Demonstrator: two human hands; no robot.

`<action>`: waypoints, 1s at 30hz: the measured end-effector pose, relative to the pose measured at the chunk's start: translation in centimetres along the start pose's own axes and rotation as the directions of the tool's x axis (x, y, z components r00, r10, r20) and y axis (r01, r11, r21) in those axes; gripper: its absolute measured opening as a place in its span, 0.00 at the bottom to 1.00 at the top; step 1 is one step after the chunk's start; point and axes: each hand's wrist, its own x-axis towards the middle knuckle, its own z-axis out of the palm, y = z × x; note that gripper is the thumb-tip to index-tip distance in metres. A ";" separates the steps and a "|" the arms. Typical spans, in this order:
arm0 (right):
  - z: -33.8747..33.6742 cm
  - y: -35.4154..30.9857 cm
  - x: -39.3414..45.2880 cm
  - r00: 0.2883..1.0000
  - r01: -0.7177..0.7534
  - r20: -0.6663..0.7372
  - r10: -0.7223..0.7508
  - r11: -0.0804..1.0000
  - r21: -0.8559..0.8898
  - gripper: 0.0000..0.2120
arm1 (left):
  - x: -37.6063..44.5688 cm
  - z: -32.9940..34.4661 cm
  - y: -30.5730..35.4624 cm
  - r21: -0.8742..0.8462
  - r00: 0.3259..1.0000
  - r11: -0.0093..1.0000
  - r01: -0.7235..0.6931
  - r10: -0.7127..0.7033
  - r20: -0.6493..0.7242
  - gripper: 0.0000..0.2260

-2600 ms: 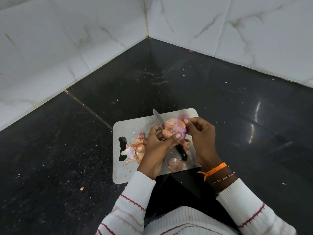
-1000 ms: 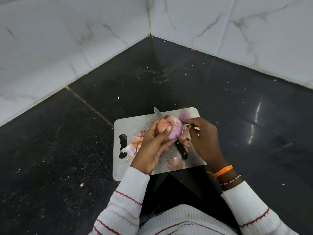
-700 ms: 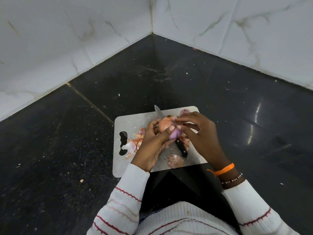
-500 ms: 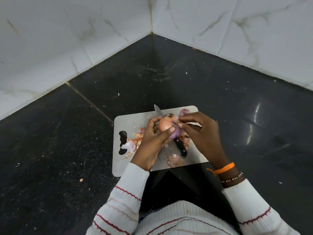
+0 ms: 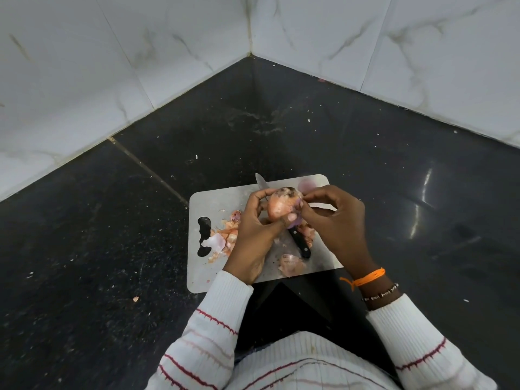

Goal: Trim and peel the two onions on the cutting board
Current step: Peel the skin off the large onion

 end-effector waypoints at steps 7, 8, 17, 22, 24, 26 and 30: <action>0.0 0.7 0.1 0.998 0.008 -0.062 -0.010 0.999 -0.036 0.05 | 0.0 0.0 0.0 0.017 1.000 1.000 -0.002 0.002 -0.024 0.21; 0.0 0.8 0.2 0.998 -0.015 -0.061 0.013 0.999 -0.029 0.05 | 0.1 0.0 0.1 0.019 0.999 1.000 0.001 0.000 -0.032 0.21; 1.1 -0.1 -0.4 0.993 -0.061 -0.102 0.057 0.997 -0.037 0.06 | -0.2 0.2 -0.2 -0.001 0.992 0.999 -0.050 0.049 -0.117 0.24; 1.4 -0.4 -0.3 0.991 -0.090 -0.108 0.080 0.992 -0.091 0.01 | -0.2 0.3 -0.1 0.045 0.986 0.995 -0.089 0.095 -0.138 0.23; 1.2 -0.2 -0.2 0.992 -0.086 -0.097 0.076 0.991 -0.103 0.02 | -0.1 0.3 -0.2 0.023 0.988 0.998 -0.060 0.062 -0.139 0.23; 1.1 0.3 -0.3 0.992 -0.097 -0.092 0.086 0.988 -0.118 0.03 | -0.1 0.2 -0.4 -0.008 0.991 0.999 -0.032 0.030 -0.132 0.23; 1.3 0.8 -0.7 0.993 -0.102 -0.070 0.092 0.983 -0.151 0.05 | 0.1 0.1 -0.6 -0.084 0.992 0.996 0.029 -0.039 -0.116 0.19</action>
